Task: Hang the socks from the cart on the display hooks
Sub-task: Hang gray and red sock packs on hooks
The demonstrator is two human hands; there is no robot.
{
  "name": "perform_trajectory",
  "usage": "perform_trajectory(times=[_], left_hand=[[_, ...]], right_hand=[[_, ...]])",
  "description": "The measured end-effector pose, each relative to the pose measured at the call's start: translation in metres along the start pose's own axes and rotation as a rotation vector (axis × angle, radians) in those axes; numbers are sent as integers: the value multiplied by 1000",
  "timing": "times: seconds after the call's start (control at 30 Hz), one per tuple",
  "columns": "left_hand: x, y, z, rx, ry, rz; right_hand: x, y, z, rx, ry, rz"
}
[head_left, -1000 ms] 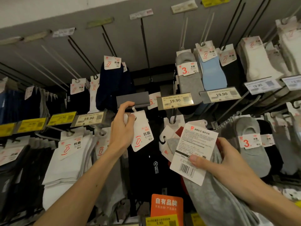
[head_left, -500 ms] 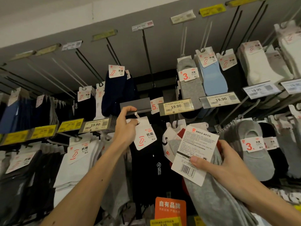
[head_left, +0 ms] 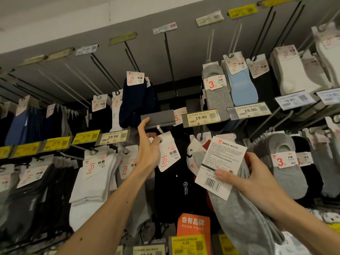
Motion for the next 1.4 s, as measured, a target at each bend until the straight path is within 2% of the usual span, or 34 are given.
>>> perform_trajectory(times=[0.13,0.23,0.53,0.67,0.73,0.8,0.87,0.97,1.07,1.27,1.4], left_hand=[[-23,-8,11,41,61,-81],[-45,-7,18,113,134,-72],[-43,8,48,321,-41,-25],[-57,8,57,457,-149,65],[-71,4,47,468,-115,46],[-93,4,17,393,14,-1],[-120,14,-11,237,45,18],[-158,54,-35,-17,-99,235],[-188,92,-47,-128,-220,395],[-204,113,-31,-298,-364,327],[-205,120,-20,-423,-323,336]], right_hand=[[0,-6,-2,-8,1,-14],[0,-13,-8,-10,18,-33],[-6,-15,-18,63,64,-13],[-13,-19,-20,101,71,-15],[-16,-23,-20,113,71,-21],[-18,-25,-21,116,75,-31],[-20,-25,-22,132,85,-50],[-26,-21,-21,141,74,-91],[-37,-12,-19,133,47,-115],[-56,10,-35,294,109,-95],[-58,8,-38,359,138,-103]])
Point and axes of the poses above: each hand's wrist, its own x-axis towards the middle knuckle, its own y-axis out of the palm, z = x × y, the point moved 9 cm from there along x, towards the middle knuckle, and after that the axes turned 9 degrees about -x, right-handed, at the moved point
